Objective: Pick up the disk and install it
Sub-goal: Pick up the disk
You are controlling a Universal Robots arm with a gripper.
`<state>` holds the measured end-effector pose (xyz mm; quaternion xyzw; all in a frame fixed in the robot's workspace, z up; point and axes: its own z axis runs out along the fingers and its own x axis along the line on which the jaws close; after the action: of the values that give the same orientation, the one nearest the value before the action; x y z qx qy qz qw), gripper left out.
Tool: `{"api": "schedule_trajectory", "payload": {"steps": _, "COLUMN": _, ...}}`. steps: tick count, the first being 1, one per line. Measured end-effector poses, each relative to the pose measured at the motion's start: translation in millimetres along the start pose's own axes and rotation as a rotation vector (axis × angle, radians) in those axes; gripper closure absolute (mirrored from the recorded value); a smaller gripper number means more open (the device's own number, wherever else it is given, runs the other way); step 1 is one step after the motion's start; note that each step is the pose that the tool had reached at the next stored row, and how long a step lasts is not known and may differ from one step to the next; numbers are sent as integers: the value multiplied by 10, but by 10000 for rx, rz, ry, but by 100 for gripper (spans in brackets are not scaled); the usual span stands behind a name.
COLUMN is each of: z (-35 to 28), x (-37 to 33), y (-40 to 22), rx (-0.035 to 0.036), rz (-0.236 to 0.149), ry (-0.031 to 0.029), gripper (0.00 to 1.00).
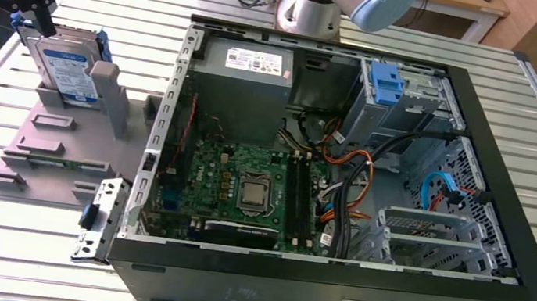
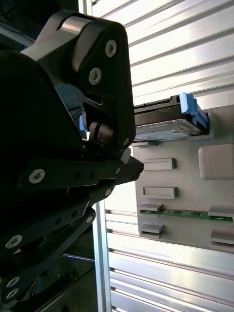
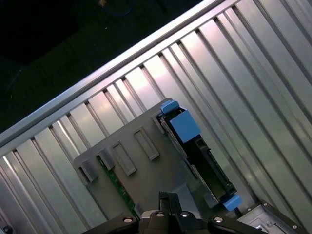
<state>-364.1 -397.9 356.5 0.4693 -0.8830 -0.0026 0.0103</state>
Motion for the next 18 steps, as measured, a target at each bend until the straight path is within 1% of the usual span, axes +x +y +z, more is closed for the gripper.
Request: {"api": "schedule_trajectory", "payload": {"steps": 18, "z": 0, "x": 0, "y": 0, "rx": 3, "rz": -84, "ry": 4, "gripper": 89}}
